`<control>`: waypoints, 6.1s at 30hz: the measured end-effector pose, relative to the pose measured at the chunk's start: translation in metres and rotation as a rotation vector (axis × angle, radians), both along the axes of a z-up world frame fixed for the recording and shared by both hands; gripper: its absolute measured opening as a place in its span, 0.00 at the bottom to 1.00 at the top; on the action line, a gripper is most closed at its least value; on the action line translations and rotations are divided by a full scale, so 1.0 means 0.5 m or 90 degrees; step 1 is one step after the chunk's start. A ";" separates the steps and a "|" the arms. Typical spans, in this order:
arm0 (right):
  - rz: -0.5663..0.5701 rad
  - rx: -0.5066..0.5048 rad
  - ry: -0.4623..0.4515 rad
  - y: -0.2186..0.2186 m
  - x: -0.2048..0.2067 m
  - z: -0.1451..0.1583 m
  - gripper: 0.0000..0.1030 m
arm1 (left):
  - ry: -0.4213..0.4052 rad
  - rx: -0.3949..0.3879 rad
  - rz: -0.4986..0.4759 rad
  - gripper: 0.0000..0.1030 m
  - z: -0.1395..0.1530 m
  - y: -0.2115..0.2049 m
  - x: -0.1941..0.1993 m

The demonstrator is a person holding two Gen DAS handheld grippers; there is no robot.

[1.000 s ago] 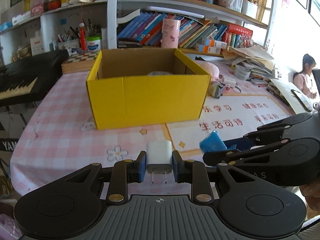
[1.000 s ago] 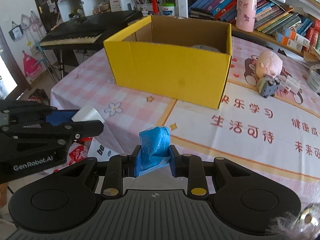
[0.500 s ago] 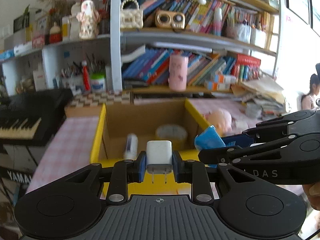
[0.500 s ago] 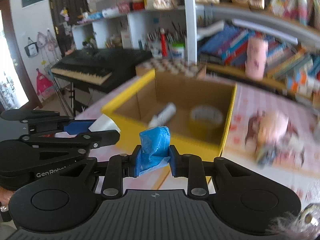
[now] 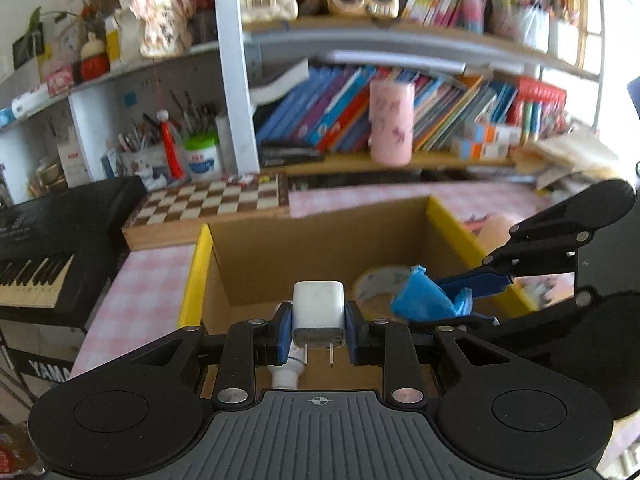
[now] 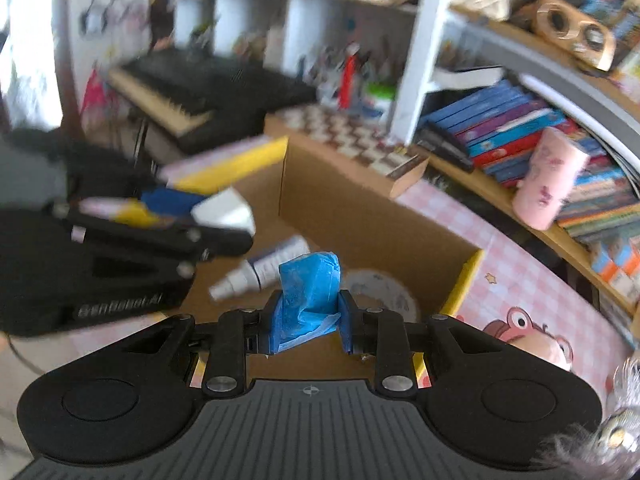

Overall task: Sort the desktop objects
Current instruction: 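Lower both tools into the yellow box and open them to release the items, then withdraw both empty tools from the box and move toward the toy truck, then grasp the grey toy truck with the left tool while the right tool grasps the white charger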

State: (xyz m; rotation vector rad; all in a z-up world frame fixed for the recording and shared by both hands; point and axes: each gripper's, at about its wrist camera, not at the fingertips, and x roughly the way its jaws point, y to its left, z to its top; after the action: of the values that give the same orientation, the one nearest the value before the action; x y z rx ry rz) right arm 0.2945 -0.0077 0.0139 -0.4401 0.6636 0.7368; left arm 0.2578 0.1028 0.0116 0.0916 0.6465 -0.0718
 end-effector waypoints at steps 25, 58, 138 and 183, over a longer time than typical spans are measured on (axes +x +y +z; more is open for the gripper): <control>0.227 -0.243 0.108 0.108 0.118 -0.129 0.25 | 0.202 0.048 -0.042 0.24 -0.091 -0.004 0.113; 0.101 -0.119 0.024 0.032 0.082 -0.041 0.57 | 0.060 0.030 -0.058 0.71 0.007 0.002 0.023; -0.462 0.060 -0.054 -0.225 -0.451 -0.072 0.77 | 0.009 -0.029 -0.089 0.91 -0.025 -0.155 -0.372; -0.479 0.062 0.011 -0.596 -0.112 -0.104 0.77 | 0.050 -0.018 -0.052 0.90 -0.081 -0.488 -0.069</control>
State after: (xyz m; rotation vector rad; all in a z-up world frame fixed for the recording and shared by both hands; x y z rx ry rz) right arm 0.2385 -0.3056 -0.0383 -0.0710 0.7388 0.0573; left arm 0.2235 -0.1414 -0.0288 0.0887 0.7200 -0.1629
